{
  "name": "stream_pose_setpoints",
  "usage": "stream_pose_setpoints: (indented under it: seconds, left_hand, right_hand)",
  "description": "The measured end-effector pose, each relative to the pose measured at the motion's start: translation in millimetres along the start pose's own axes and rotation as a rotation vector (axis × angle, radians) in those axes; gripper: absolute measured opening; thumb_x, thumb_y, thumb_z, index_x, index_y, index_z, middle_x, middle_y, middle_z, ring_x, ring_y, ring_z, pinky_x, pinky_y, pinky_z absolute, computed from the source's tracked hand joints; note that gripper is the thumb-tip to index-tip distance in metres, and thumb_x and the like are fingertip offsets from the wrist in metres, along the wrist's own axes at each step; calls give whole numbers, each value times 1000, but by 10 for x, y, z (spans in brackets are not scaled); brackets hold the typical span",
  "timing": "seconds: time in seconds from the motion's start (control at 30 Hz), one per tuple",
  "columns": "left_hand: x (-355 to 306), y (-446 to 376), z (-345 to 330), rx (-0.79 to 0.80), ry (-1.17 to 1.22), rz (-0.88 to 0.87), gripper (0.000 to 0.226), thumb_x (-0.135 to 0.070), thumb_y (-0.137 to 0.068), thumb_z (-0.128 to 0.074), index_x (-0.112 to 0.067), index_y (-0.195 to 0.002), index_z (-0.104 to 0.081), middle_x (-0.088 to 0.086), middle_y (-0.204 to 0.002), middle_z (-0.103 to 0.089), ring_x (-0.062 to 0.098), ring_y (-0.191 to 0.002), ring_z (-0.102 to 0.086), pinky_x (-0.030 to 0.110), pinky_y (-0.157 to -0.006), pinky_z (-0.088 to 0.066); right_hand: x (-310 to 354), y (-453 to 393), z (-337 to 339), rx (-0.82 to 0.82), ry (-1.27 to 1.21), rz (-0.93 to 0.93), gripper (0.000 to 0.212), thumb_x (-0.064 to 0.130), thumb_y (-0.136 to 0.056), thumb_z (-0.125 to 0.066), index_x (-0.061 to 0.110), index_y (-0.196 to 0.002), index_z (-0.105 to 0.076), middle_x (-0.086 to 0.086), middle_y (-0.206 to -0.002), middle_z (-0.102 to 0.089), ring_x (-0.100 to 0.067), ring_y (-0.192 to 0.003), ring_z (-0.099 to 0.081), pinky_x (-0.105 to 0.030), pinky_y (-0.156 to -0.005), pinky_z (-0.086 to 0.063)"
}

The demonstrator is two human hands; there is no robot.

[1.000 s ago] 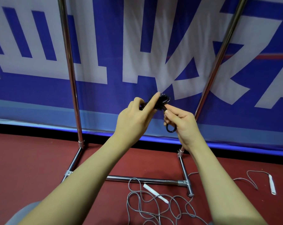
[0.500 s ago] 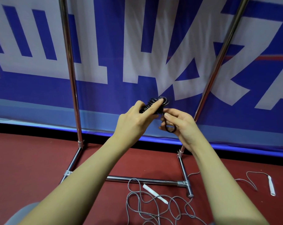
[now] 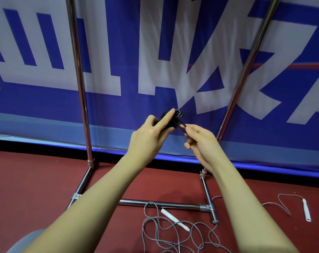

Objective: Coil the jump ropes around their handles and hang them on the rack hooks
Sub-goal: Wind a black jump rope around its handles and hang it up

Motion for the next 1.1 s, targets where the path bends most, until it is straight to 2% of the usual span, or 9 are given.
stream_pose_setpoints:
  seconds: [0.2, 0.37, 0.5, 0.57, 0.67, 0.8, 0.93, 1.0, 1.1]
  left_hand:
    - [27, 34, -97, 84, 490, 230, 45, -39, -91, -60, -52, -133, -48, 2, -79, -53, 16, -64, -55, 37, -65, -52]
    - [-88, 117, -226, 205, 923, 437, 54, -19, -85, -73, -52, -124, -53, -5, -71, -63, 15, -58, -54, 25, -51, -47]
    - [-87, 73, -231, 252, 745, 385, 76, -25, -75, -81, -47, -138, -45, -16, -91, -63, -1, -61, -53, 23, -66, -48]
    - [-84, 28, -196, 277, 433, 298, 73, -38, -83, -72, -48, -144, -33, -8, -100, -53, 3, -77, -53, 26, -75, -45]
    - [-156, -20, -72, 204, 86, 132, 68, -47, -92, -57, -37, -151, -24, -1, -107, -45, 15, -86, -51, 32, -69, -47]
    - [-266, 8, 121, -48, 244, -1, 58, -45, -89, -54, -21, -141, -48, -2, -96, -58, 10, -72, -51, 32, -58, -49]
    - [-159, 11, -17, 64, 673, 224, 52, -38, -84, -64, -25, -134, -57, -4, -92, -65, 11, -74, -59, 44, -76, -55]
    - [-188, 13, -31, 108, 595, 209, 61, -47, -80, -64, -27, -137, -53, -5, -90, -62, 8, -75, -57, 38, -78, -54]
    - [-181, 10, -44, 162, 226, 158, 79, -61, -73, -70, -35, -143, -43, -5, -102, -52, 12, -84, -56, 31, -70, -47]
  right_hand:
    - [96, 33, 162, -205, -301, 120, 5, -1, -88, -62, 3, -86, -63, -3, -64, -47, -7, -49, -36, -17, -43, -33]
    - [86, 18, 57, -85, -384, 94, 13, 7, -94, -54, 7, -91, -67, 4, -60, -49, -5, -49, -34, -16, -43, -30]
    - [165, 66, 48, -38, -305, 115, 21, 10, -95, -53, 9, -80, -68, 7, -55, -45, -4, -48, -29, -16, -43, -29]
    - [164, 84, 53, -55, -290, 122, 24, 8, -95, -54, 11, -75, -68, 7, -55, -45, -6, -48, -26, -17, -43, -29]
    - [155, 82, 32, -58, -324, 126, 29, 7, -94, -55, 14, -70, -70, 7, -55, -44, -7, -51, -24, -17, -43, -29]
    - [217, 56, -3, -7, -378, 167, 17, 18, -81, -61, 5, -89, -69, 4, -63, -56, -6, -53, -33, -18, -46, -33]
    - [193, 52, -24, 35, -406, 166, 28, 20, -81, -58, 1, -99, -65, 4, -73, -66, -4, -52, -34, -18, -46, -32]
    - [180, 55, -14, 18, -394, 156, 23, 18, -82, -58, 0, -96, -65, 2, -70, -63, -4, -50, -34, -17, -45, -33]
    - [139, 65, -6, -11, -346, 130, 11, 11, -88, -58, 2, -88, -65, 1, -62, -53, -4, -49, -34, -17, -46, -34]
Point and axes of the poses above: each hand's wrist, its own y-axis away from the middle knuckle, its own z-axis out of the back of the hand, x = y × z, the point moved 9 cm from there along -y, towards the middle knuckle
